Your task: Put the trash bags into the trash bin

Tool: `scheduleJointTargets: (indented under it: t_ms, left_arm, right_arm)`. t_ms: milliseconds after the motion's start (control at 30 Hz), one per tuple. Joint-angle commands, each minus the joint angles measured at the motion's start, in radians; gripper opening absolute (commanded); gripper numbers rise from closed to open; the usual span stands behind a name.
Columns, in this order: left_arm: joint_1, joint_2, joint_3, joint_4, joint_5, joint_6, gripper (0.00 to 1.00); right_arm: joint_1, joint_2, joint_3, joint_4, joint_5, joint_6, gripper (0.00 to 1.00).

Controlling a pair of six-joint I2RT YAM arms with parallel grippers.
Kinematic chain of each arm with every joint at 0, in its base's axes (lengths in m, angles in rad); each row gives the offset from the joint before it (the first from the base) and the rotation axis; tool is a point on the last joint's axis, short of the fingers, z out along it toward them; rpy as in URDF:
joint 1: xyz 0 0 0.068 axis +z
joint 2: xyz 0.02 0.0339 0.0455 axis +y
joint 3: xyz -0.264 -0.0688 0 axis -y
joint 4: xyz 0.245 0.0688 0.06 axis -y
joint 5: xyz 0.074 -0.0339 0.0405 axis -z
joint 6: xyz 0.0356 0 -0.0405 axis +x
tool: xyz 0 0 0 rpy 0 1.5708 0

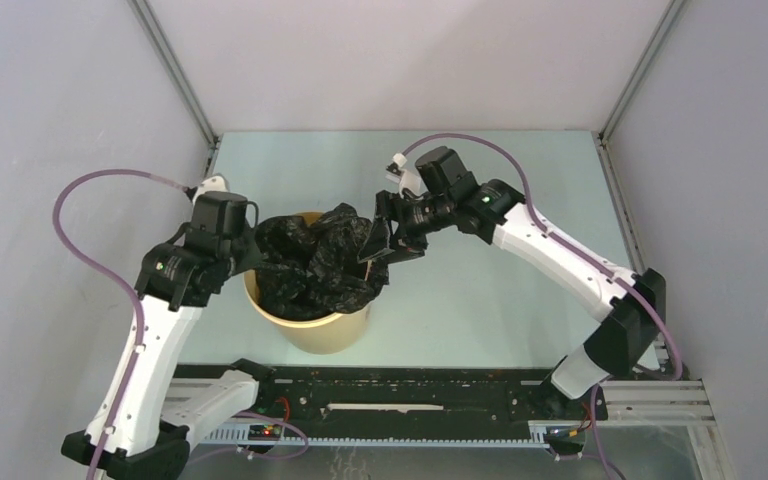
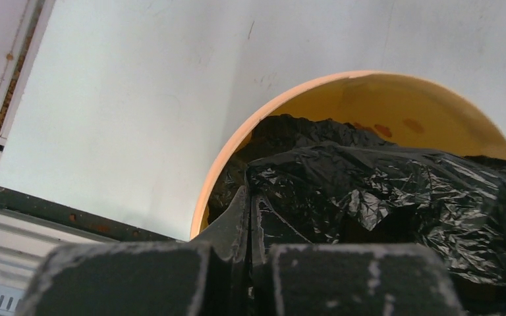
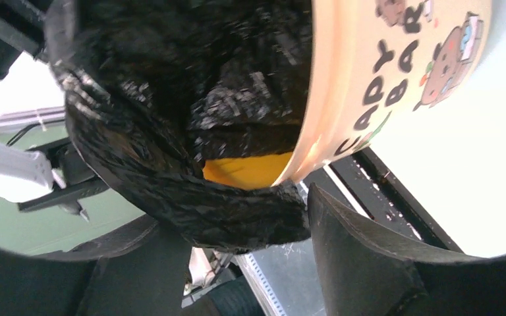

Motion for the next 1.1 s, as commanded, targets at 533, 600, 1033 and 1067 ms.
scheduleJointTargets:
  t_ms: [533,600,1033,1067]
  left_arm:
    - [0.010,-0.064,-0.220,0.273,0.235,-0.027,0.00]
    - [0.010,-0.041,-0.208,0.292,0.269,-0.034,0.00]
    - [0.008,0.071,-0.124,0.524,0.648,-0.100,0.00]
    - [0.007,0.089,-0.113,0.543,0.688,-0.118,0.00]
  right_arm:
    - [0.140,0.264,0.395,-0.409,0.617,-0.206,0.20]
    - [0.137,0.266,0.403,-0.424,0.659,-0.224,0.12]
    - [0.005,0.163,0.447,-0.600,0.887,-0.376,0.00]
    - [0.002,0.162,0.447,-0.606,0.895,-0.386,0.00]
